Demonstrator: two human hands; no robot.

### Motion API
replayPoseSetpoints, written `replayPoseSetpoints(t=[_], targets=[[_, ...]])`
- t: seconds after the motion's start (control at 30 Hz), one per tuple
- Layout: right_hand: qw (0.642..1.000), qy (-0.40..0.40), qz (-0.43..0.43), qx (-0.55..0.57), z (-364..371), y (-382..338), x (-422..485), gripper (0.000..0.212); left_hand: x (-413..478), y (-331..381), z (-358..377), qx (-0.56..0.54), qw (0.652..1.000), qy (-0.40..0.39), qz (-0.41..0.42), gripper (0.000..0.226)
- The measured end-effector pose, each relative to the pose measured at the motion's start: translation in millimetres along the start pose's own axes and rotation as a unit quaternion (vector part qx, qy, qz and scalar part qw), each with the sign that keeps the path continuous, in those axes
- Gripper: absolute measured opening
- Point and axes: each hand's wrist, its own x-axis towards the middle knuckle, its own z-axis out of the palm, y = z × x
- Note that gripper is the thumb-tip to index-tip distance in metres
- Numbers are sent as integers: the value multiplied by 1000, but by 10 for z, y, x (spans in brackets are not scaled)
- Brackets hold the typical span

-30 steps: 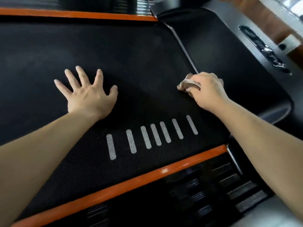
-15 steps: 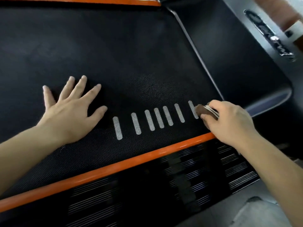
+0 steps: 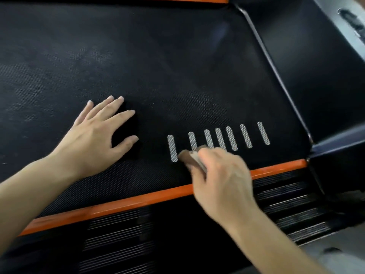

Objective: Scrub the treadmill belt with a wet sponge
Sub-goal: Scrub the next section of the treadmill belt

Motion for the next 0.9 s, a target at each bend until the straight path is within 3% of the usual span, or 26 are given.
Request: replayPoseSetpoints(t=[0.17,0.3,0.4,0.5,0.7,0.9], targets=[[997,-12,-58,39,284,-599,-24,19,-247,-181,-152,-4,998,46,-40,69],[990,-75,-88,86,337,-839,71,30,-552,-346,-234,0,996,50,-80,62],[958,-167,-25,232,250,-838,195,27,-781,-391,-290,-13,992,66,-107,54],[925,-146,38,349,125,-870,258,13,-967,-369,-361,-39,985,80,-150,48],[924,-138,59,352,80,-1040,309,4,-1180,-324,-545,-62,974,92,-199,41],[950,-137,-7,280,128,-1313,240,14,-1388,-307,-686,-73,966,85,-232,41]])
